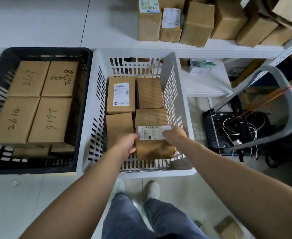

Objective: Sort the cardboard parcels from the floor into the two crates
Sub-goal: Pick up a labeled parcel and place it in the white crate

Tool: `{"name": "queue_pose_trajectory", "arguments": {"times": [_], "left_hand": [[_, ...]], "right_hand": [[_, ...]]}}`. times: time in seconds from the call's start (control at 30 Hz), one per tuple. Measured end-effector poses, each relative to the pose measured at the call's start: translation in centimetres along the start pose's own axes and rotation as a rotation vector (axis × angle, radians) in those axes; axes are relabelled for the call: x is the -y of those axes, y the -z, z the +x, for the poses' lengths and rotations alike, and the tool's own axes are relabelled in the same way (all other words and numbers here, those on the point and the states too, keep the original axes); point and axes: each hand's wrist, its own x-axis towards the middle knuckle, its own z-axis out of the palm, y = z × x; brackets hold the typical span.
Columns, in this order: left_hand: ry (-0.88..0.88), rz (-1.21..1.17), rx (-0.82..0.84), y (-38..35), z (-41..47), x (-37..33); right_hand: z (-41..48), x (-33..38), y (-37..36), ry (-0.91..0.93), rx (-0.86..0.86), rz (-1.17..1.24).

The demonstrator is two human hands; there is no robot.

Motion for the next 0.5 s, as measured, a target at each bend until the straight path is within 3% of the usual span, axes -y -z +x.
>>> {"name": "queue_pose_trajectory", "arguments": {"times": [0.2,0.5], "left_hand": [[-0.035,0.080,-0.102,-0.8,1.8,0.2],[-0.047,0.132,-0.157,-1.1,4.1,1.3]], "right_hand": [[1.3,-0.6,-0.7,-0.031,0.031,-0.072],[3.7,-0.9,-1.6,-0.099,0.108,0.037]]}}
